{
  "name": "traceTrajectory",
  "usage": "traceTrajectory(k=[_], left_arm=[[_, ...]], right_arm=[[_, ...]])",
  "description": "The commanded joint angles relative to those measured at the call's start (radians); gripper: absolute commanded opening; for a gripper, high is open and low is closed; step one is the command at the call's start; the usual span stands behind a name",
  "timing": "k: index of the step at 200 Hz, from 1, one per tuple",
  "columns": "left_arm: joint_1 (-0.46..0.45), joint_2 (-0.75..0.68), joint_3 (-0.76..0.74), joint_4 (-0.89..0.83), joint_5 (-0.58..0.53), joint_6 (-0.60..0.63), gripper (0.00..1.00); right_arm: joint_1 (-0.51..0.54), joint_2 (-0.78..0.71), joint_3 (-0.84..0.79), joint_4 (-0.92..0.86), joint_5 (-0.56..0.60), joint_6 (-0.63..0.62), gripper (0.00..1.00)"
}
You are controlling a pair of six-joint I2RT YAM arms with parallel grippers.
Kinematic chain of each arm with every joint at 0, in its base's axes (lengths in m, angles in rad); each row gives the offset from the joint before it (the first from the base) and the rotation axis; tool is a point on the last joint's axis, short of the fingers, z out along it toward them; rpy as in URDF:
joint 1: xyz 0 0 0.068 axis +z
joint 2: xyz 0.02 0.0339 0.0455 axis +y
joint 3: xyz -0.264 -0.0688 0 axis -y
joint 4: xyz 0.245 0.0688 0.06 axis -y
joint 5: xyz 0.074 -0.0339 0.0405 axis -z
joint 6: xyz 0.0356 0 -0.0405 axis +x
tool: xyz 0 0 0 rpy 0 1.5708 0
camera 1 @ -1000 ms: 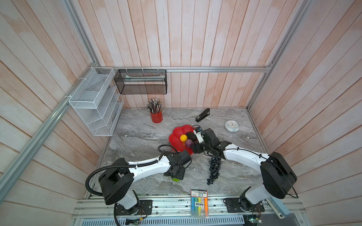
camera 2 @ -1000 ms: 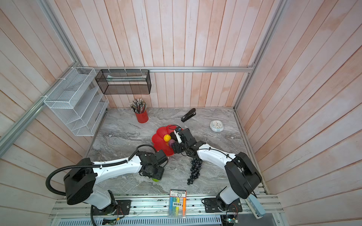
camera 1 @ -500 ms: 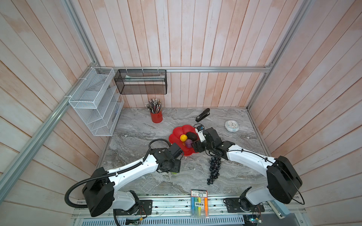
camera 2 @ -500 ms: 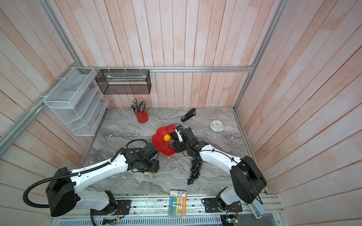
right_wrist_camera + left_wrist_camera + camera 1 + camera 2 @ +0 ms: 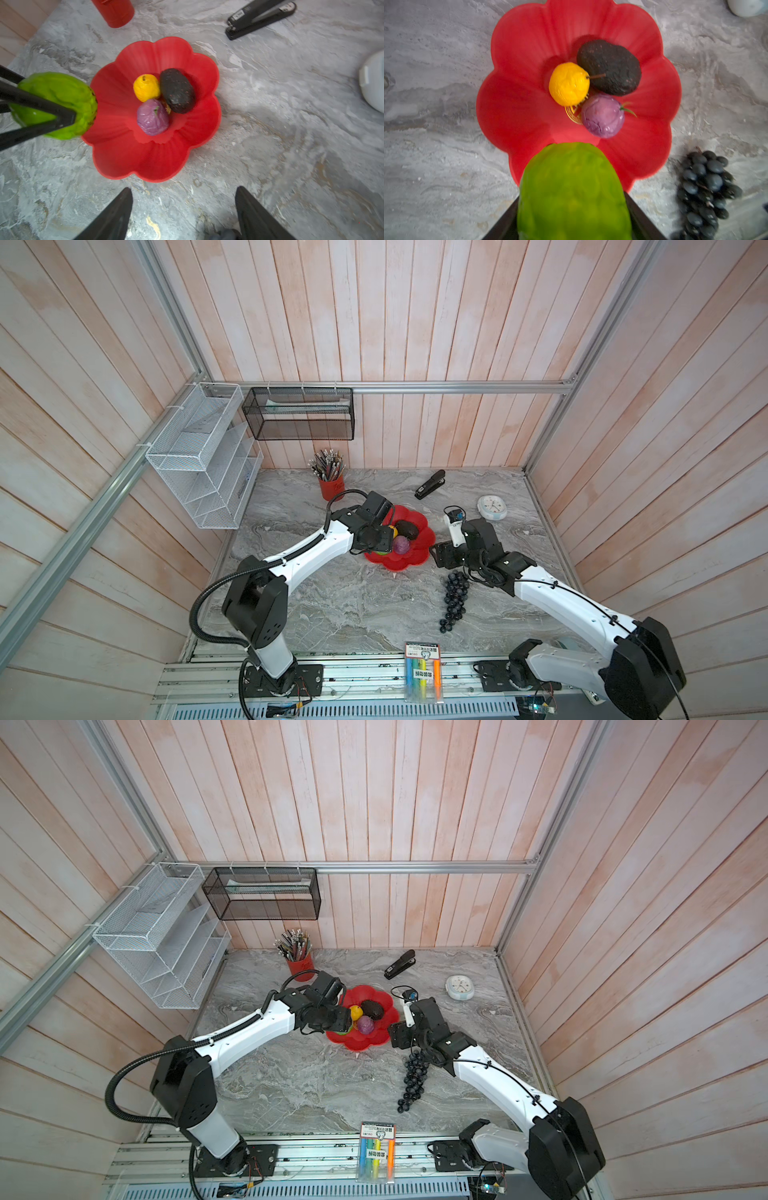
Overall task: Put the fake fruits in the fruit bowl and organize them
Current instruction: 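Grasp and lift the green bumpy fruit with the left gripper toward the bowl, then release the green fruit into the bowl while the right gripper reaches for grapes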
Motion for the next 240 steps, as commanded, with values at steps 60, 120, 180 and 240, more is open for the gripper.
traceTrajectory(k=[60,120,180,240], left_arm=[[0.042,0.226,0.111,0.08,0.011,0.079,0.53],[0.053,0.277,0.112,0.119,0.012,0.081,0.62],[0.053,0.251,0.099,0.134,0.026,0.089,0.83],[0.053,0.132,0.055,0.124,0.021,0.089,0.89]], right_arm=[[-0.183,-0.17,-0.141,-0.068,-0.121,0.074,0.78],[-0.263,-0.177,-0.186,-0.028,-0.209,0.137,0.73],[-0.289,-0.139,-0.261,0.05,-0.231,0.178,0.68],[-0.366,-0.205,-0.32,0.063,-0.28,0.253,0.69]])
